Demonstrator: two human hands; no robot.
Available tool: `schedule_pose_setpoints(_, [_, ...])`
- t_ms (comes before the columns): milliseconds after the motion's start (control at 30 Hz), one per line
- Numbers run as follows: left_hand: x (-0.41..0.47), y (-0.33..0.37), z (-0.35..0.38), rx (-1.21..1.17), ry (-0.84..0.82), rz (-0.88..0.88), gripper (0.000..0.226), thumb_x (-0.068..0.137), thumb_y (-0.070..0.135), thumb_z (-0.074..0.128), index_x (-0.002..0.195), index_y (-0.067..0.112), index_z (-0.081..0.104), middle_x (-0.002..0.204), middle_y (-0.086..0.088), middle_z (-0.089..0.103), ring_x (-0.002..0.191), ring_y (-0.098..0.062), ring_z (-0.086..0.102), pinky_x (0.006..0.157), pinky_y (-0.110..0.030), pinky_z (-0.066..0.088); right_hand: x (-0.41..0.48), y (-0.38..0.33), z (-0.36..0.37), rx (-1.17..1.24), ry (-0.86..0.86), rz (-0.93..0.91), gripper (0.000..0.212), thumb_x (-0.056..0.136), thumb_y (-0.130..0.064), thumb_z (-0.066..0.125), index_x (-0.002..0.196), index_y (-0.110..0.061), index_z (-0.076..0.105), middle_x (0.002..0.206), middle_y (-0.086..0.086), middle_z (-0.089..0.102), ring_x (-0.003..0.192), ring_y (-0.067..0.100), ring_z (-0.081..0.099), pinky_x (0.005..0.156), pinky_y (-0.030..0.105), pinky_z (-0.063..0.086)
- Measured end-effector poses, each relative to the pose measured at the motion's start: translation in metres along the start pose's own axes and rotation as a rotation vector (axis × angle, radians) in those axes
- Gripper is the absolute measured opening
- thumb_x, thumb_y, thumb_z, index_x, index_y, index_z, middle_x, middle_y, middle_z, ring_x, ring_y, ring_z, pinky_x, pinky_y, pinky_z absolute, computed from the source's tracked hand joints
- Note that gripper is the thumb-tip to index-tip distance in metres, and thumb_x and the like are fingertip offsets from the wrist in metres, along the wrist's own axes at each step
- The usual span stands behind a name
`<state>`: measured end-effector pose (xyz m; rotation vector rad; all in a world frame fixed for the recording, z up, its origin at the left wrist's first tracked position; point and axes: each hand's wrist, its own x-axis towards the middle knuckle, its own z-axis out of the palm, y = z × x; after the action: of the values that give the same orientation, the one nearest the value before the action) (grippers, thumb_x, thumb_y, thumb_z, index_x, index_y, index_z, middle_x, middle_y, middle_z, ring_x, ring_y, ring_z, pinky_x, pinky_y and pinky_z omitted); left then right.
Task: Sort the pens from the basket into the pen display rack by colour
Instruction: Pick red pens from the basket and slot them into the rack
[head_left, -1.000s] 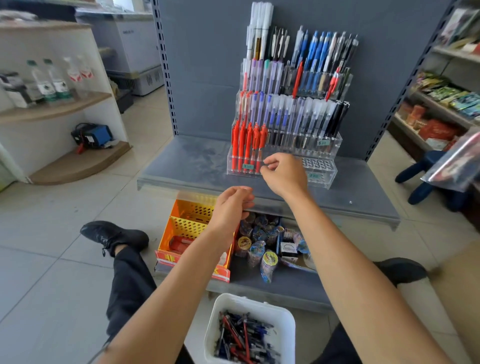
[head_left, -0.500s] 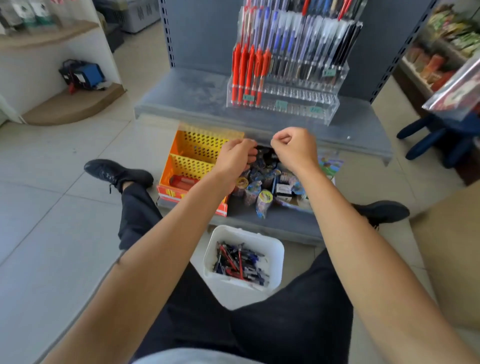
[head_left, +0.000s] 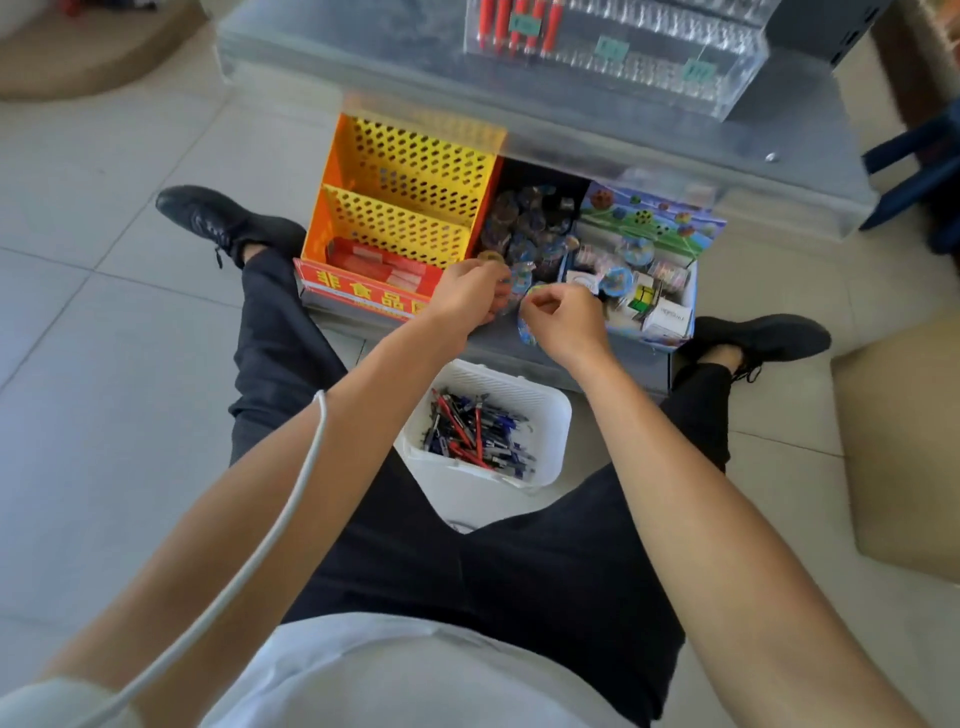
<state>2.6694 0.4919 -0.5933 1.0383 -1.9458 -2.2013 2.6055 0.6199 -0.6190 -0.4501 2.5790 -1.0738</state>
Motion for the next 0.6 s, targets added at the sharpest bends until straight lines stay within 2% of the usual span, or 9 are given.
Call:
schedule_pose_setpoints(67, [0.010,-0.013,-0.002,-0.015,0.012,-0.037,0.012,0.099,0.015,0.054,0.089,0.011,0.058,0.076,-0.003,0.055,0.065,-0.016,0.050,0.053,-0.022,0.036,0.001,0.013,0.015,0.015,-0.041,0.043,0.014,0.093,-0.020,0.064,0.088,-0.016,0.076,0.076,-0.004,0.071,0.075,0.014,0.068,0.071,0.032,0.053])
schedule_pose_setpoints(167, [0.030,-0.039,-0.006,-0.023,0.051,-0.126,0.012,0.099,0.018,0.055,0.092,0.012,0.062,0.076,-0.001,0.060,0.066,-0.014,0.055,0.058,-0.024,0.040,0.003,0.035,0.041,0.027,-0.123,0.151,0.012,0.092,-0.018,0.065,0.083,-0.020,0.073,0.081,0.003,0.075,0.082,0.022,0.071,0.080,0.040,0.059])
schedule_pose_setpoints(267, [0.051,-0.067,-0.011,-0.054,0.055,-0.215,0.009,0.097,0.019,0.056,0.090,0.014,0.060,0.072,0.001,0.058,0.064,-0.013,0.055,0.056,-0.023,0.040,0.006,0.064,0.070,0.007,-0.220,0.268,0.023,0.088,-0.017,0.065,0.068,-0.028,0.068,0.068,-0.005,0.070,0.078,0.022,0.069,0.084,0.043,0.059])
schedule_pose_setpoints(333, [0.062,-0.086,-0.014,-0.075,0.057,-0.277,0.011,0.097,0.018,0.056,0.086,0.016,0.058,0.071,0.001,0.056,0.062,-0.013,0.053,0.056,-0.023,0.037,0.004,0.080,0.085,0.001,-0.274,0.330,0.021,0.085,-0.018,0.065,0.068,-0.029,0.068,0.066,-0.010,0.067,0.078,0.022,0.069,0.085,0.042,0.058])
schedule_pose_setpoints(433, [0.080,-0.114,-0.018,-0.095,0.093,-0.381,0.016,0.098,0.016,0.055,0.083,0.016,0.059,0.073,0.000,0.058,0.061,-0.013,0.054,0.051,-0.019,0.041,-0.002,0.093,0.104,-0.051,-0.383,0.390,0.014,0.090,-0.016,0.062,0.085,-0.022,0.073,0.073,-0.013,0.066,0.075,0.007,0.062,0.083,0.027,0.050])
schedule_pose_setpoints(467, [0.083,-0.122,-0.019,-0.104,0.109,-0.415,0.017,0.099,0.015,0.054,0.083,0.015,0.059,0.073,-0.001,0.059,0.060,-0.013,0.054,0.047,-0.016,0.042,-0.004,0.096,0.110,-0.061,-0.428,0.410,0.014,0.092,-0.015,0.060,0.093,-0.018,0.074,0.080,-0.010,0.068,0.080,0.008,0.062,0.084,0.026,0.048])
schedule_pose_setpoints(533, [0.091,-0.138,-0.022,-0.140,0.124,-0.483,0.017,0.099,0.011,0.053,0.084,0.012,0.059,0.071,-0.003,0.058,0.054,-0.010,0.054,0.041,-0.013,0.040,-0.003,0.103,0.126,-0.101,-0.534,0.467,0.021,0.094,-0.013,0.058,0.108,-0.012,0.073,0.101,0.001,0.072,0.098,0.017,0.064,0.092,0.030,0.048])
schedule_pose_setpoints(600, [0.096,-0.152,-0.026,-0.170,0.130,-0.531,0.021,0.098,0.008,0.051,0.079,0.012,0.057,0.069,-0.003,0.056,0.043,-0.006,0.053,0.038,-0.012,0.036,0.000,0.110,0.143,-0.146,-0.606,0.503,0.031,0.093,-0.012,0.057,0.122,-0.013,0.070,0.122,0.003,0.070,0.115,0.021,0.062,0.100,0.032,0.048])
